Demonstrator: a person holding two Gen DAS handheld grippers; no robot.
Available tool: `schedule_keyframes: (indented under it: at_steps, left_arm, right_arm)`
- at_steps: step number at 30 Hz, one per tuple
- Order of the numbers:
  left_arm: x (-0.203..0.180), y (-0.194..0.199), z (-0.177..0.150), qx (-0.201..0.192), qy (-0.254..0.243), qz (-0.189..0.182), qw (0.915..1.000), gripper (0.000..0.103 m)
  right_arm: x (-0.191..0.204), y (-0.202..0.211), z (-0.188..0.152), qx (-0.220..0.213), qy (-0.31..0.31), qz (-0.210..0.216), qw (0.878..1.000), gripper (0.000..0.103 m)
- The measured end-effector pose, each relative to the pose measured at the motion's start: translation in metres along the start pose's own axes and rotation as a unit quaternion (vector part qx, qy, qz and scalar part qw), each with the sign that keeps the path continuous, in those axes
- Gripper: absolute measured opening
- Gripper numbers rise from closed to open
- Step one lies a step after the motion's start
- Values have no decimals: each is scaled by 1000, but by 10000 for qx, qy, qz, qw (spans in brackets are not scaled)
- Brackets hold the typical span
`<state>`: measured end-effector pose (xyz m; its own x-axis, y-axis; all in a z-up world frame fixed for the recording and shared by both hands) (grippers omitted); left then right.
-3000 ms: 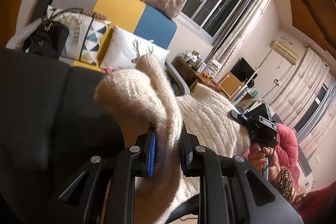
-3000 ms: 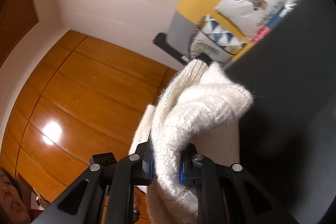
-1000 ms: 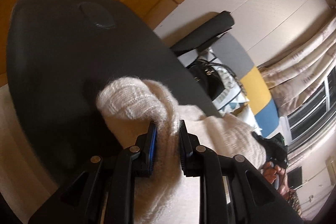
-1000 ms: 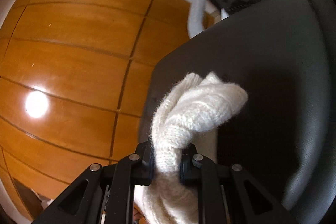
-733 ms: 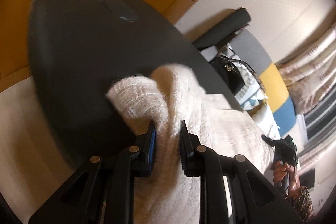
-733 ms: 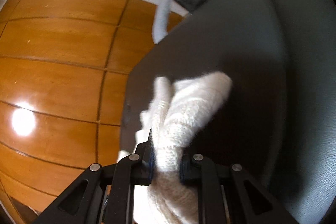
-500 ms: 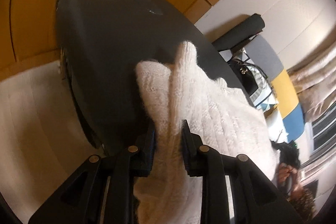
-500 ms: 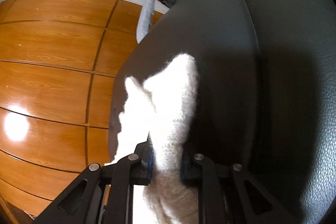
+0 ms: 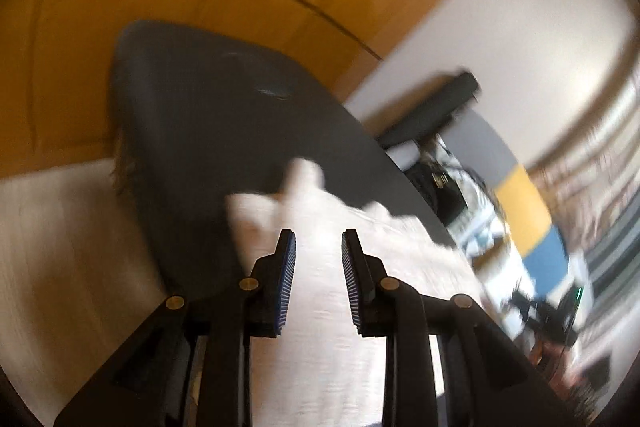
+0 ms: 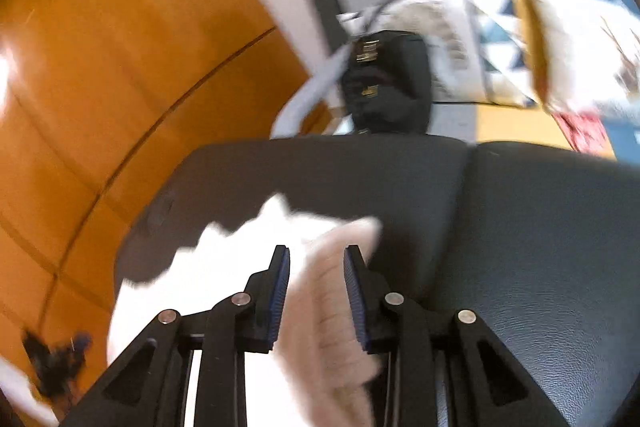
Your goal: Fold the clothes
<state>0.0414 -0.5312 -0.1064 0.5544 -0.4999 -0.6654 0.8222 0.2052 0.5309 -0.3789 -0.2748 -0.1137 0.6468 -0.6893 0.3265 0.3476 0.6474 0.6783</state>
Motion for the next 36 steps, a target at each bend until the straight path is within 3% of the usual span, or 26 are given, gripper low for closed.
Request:
schedule_keyframes:
  at_steps: [3,5,8,12,19,22,26,27,30,34,36]
  left_arm:
    - [-37,-29,-13,219,-817,163,9963,26]
    - [-46,-49,-20,282,-1337,591,9889,26]
    - [-36,-79,-24,386,-1552,1288,9787,26]
    - [-26,-97,-23,220,-1397,1315,9812,26]
    - [-36,-116,-32,-118,-2222,1692,9601,29]
    - [-41,-114,-22,62,-2096,1781,9614,29]
    - [-57,-92,-19,38,-1767,1419,9740,30]
    - [-62,-88,-18,-75,-1711,1318,9764,36]
    - [-65,-92,-12,-310,-1633,1451,9754,54]
    - [-40,-122,-7,-46,-1342,2040,9697,55]
    - [-39,-128,-8,-151,-1492,2060,9670,58]
  right_arm:
    - [27,1,0,107,684,-98,9976,27]
    - [36,-12,-4,331,905,-256,9950,27]
    - [35,-26,-9,620,986,-591,9914,24]
    - [22,-37,-13,500,995,-648,9917,23]
    - [14,-59,6,453,1064,-743,9905,21]
    - [18,-61,16,508,1145,-795,9889,22]
    - [48,-41,30,192,1569,-665,9852,24]
    - [51,-43,32,200,1627,-678,9841,24]
    - [49,-67,35,430,1681,-829,9813,24]
    - [47,-98,39,736,1753,-1030,9764,25]
    - [46,-113,41,889,1787,-1129,9733,26]
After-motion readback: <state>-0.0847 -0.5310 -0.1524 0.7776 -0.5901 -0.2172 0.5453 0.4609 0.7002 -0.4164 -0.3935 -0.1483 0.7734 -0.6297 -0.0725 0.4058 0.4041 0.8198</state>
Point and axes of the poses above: each gripper's, at about its wrist camera, not at the fingertips, and y roughly against the way its jaws point, x to its left, z to its top, the point moved 3 cm from there along -y, roughly the way its jaws point, and after that the axes turned 12 degrees about y, right-handed, at the moved point
